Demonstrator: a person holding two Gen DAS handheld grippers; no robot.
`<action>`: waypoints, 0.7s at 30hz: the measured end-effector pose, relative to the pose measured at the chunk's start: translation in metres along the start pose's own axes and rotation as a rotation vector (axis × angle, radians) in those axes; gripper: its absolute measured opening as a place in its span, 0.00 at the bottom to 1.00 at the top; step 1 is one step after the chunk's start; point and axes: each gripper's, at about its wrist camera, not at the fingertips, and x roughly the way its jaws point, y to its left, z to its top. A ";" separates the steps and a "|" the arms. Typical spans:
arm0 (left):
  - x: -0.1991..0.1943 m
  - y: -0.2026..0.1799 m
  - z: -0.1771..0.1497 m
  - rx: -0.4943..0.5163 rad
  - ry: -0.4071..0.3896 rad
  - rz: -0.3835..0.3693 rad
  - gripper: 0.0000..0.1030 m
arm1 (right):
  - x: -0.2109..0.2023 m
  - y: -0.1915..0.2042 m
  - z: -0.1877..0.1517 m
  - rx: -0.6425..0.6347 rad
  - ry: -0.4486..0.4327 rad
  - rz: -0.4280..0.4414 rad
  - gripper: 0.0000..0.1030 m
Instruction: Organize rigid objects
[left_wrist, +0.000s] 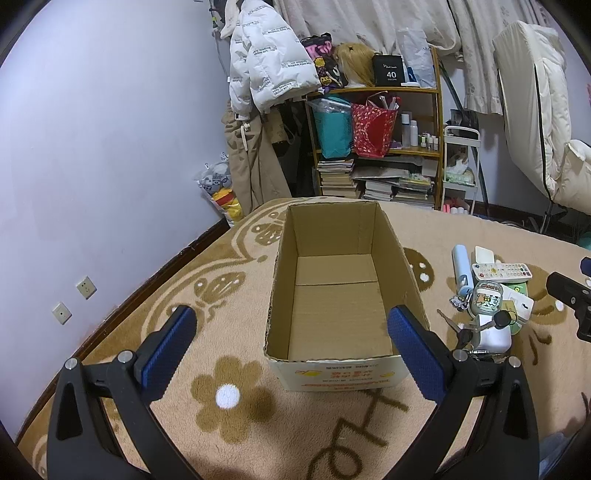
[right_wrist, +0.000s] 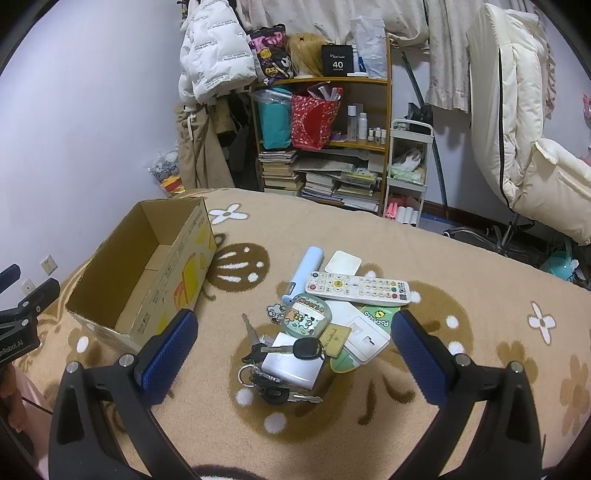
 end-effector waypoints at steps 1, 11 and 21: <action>0.000 0.000 0.000 0.000 0.001 0.000 0.99 | 0.000 0.000 0.000 0.001 0.000 0.000 1.00; 0.000 -0.001 0.000 0.001 0.002 0.001 0.99 | 0.000 0.000 0.000 -0.002 0.000 0.001 1.00; 0.001 -0.002 0.000 0.004 0.003 0.001 0.99 | -0.001 0.001 0.000 0.000 -0.001 0.000 1.00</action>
